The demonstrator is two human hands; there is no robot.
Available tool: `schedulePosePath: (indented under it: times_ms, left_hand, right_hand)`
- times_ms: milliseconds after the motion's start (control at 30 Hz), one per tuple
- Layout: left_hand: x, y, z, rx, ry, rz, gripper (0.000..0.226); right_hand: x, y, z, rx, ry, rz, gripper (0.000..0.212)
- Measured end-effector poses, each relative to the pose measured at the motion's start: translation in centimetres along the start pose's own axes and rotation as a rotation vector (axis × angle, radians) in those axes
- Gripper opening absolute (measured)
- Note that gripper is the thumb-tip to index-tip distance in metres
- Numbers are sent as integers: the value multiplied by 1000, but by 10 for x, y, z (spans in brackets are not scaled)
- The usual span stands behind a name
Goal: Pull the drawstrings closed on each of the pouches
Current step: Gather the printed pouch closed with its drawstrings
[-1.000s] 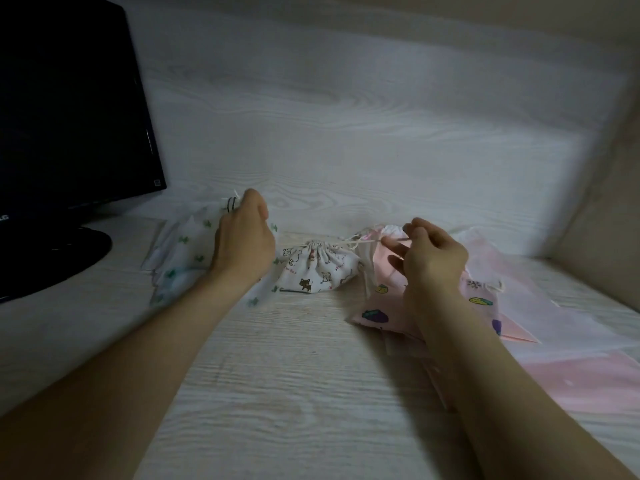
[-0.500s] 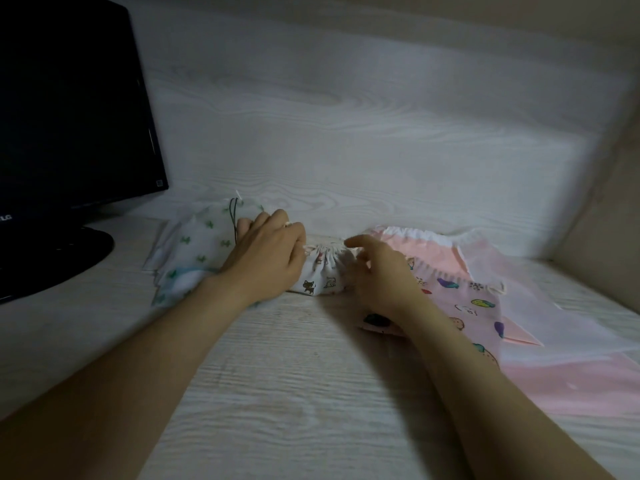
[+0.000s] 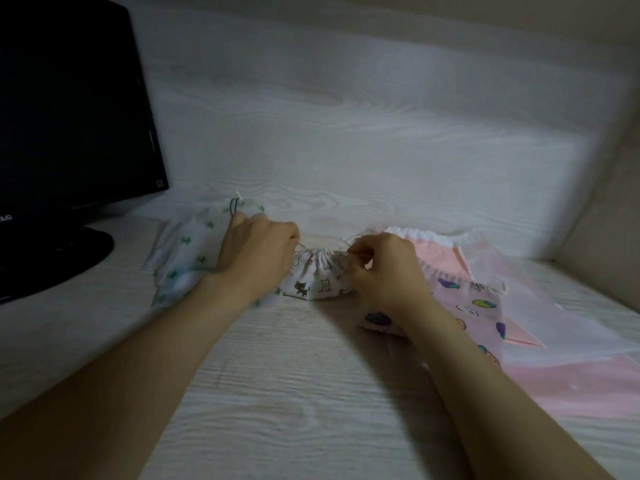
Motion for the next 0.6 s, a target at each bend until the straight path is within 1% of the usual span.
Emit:
schedulePosePath:
  times_ms: [100,167,267,333,400,467,533,600]
  left_hand:
    - [-2,0,-1,19,87,-146,20]
    - [-6,0,-1,-30,130,-268,16]
    - [-10,3,0,-137,209,-549,11]
    - [-11,4,1,-163,255,-694,6]
    - [-13,0,1,-114,290,-800,4]
    - [-15,-6,0,-37,340,-901,8]
    - [-16,-13,-1,58,440,-1062,12]
    - [-16,-19,-2,136,562,-1254,15]
  right_hand:
    - [-2,-1,3,-40,36,-26,17]
    - [-3,-2,3,-41,42,-51,18]
    - [-2,-4,2,-26,40,-100,17]
    - [3,-3,-2,-3,-8,-108,25]
    - [8,1,-4,20,-106,-57,29]
    - [11,5,-6,-3,-165,73,28]
    - [11,8,-6,-24,-204,224,25]
    - [10,9,-6,-21,-229,303,28]
Point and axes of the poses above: each hand's wrist, its own z-axis towards the middle knuckle, its own y-axis out of the back of the hand, x = y × z, the point moved 4 cm from there along z, towards the middle knuckle, and after that the axes turned 7 degrees about z, right-handed, at the moved point
